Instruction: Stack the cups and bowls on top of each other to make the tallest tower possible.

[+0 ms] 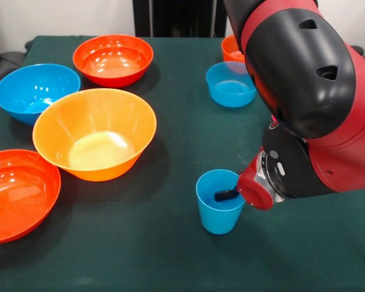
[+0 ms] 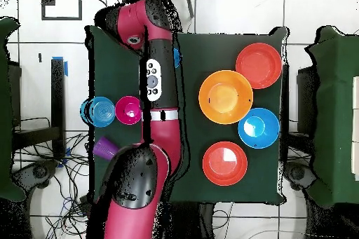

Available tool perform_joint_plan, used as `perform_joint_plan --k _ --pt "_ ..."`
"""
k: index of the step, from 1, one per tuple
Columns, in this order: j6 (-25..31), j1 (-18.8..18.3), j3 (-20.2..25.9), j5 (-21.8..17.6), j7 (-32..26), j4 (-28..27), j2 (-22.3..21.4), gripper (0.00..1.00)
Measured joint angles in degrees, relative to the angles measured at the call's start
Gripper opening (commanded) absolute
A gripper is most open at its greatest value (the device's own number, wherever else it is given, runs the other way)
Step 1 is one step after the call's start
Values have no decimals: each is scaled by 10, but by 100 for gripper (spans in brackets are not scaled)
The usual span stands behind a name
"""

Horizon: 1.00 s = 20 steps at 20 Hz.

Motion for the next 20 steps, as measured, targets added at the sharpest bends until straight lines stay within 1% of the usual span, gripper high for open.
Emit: perform_joint_plan --k 3,4,5,8,13,20 --pt "0 0 -2 5 1 0 0 0" --pt "0 0 -3 11 2 1 0 0" --pt "0 0 -7 28 4 1 0 0" --pt "0 0 -7 42 5 1 -1 0" --pt "0 0 -8 49 5 1 -1 0" --pt "0 0 -21 71 5 1 -1 0"
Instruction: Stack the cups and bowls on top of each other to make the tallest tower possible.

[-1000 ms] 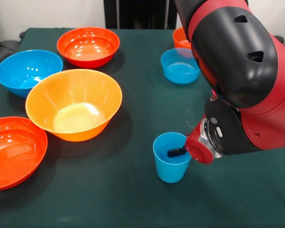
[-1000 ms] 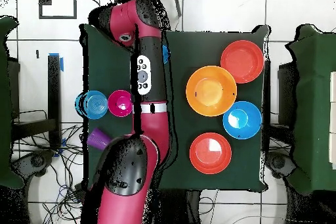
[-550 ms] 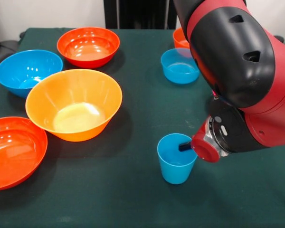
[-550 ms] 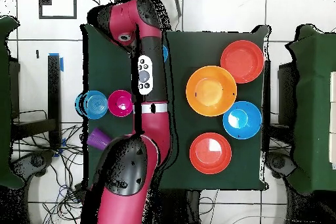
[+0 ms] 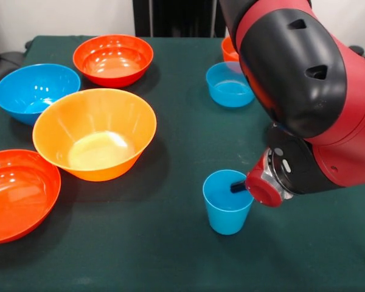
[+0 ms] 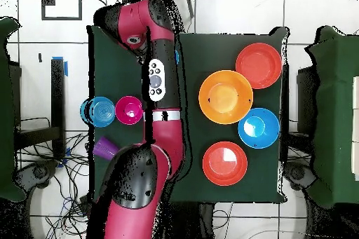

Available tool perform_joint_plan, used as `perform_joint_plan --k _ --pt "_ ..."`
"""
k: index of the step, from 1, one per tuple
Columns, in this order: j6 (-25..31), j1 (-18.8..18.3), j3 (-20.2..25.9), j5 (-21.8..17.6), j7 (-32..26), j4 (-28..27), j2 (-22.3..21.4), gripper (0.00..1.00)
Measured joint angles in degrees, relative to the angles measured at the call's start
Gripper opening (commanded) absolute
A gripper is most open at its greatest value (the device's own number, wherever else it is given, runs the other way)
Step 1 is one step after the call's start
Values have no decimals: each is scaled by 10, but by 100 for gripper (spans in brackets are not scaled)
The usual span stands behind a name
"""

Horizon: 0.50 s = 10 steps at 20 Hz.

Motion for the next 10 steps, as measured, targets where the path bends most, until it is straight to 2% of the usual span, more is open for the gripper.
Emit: perform_joint_plan --k 8,9,10 --pt "0 0 -33 43 6 2 -3 0" --pt "0 0 -35 46 6 2 -3 100" --pt "0 0 -39 52 6 2 -4 100"
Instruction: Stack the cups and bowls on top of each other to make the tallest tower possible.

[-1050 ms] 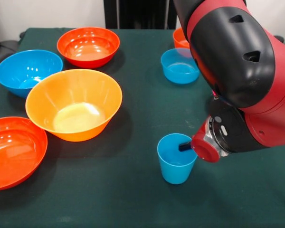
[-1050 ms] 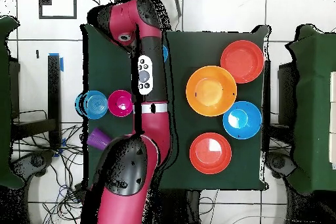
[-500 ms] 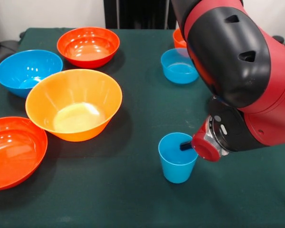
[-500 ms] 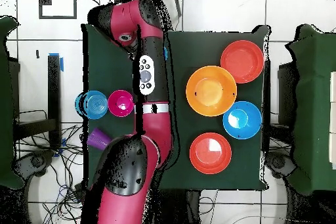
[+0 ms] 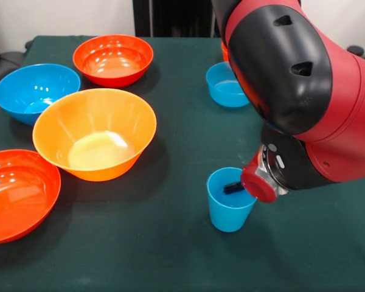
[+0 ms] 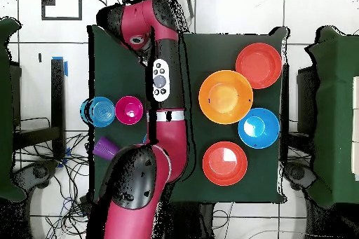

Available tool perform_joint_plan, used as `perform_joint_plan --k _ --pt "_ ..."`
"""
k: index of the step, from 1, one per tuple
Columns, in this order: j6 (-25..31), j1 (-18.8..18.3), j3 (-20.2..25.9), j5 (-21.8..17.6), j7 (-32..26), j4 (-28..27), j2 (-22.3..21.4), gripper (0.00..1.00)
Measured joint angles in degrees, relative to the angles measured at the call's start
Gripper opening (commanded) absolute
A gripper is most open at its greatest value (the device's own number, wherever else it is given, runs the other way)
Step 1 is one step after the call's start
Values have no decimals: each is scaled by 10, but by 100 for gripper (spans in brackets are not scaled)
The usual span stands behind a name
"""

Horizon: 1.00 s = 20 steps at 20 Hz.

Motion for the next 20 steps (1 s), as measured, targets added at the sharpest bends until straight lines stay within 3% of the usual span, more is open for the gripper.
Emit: perform_joint_plan --k 7,20 --pt "0 1 -31 28 0 12 -3 100" --pt "0 9 -33 28 0 13 -3 100"
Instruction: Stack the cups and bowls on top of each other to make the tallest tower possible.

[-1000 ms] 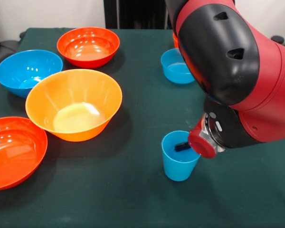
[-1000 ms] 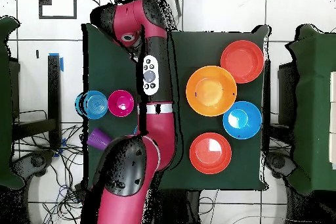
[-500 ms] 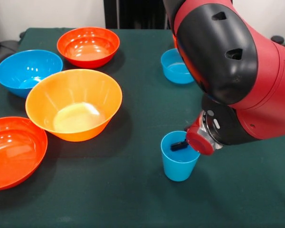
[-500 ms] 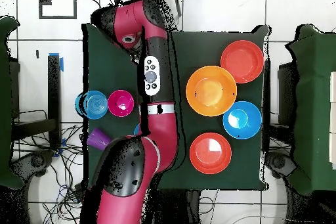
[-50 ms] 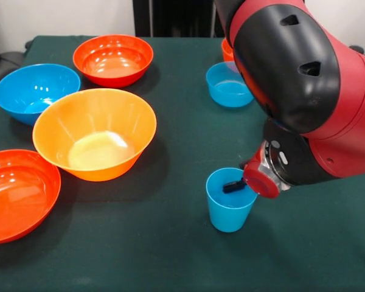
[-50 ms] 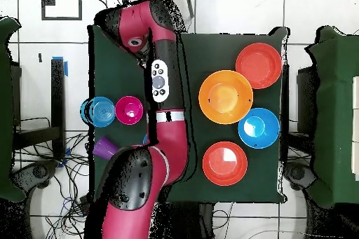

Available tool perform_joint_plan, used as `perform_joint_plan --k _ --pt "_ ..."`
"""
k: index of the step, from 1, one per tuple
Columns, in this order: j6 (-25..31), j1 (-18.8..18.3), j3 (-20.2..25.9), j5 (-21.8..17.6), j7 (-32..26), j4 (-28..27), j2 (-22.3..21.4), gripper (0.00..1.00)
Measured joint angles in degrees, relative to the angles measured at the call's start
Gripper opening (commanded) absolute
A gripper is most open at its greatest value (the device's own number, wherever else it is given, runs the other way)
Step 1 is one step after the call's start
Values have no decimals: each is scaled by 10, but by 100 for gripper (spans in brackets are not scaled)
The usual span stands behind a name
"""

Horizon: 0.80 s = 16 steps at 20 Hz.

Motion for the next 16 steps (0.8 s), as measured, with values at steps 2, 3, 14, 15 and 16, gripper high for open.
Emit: perform_joint_plan --k 2,3,14,15,16 --pt "0 2 0 0 0 0 0 100" --pt "0 3 0 0 0 0 -1 100" --pt "0 17 8 -1 0 0 -8 100" --pt "0 18 8 -1 0 0 -10 100" --pt "0 19 9 -2 0 0 -12 100"
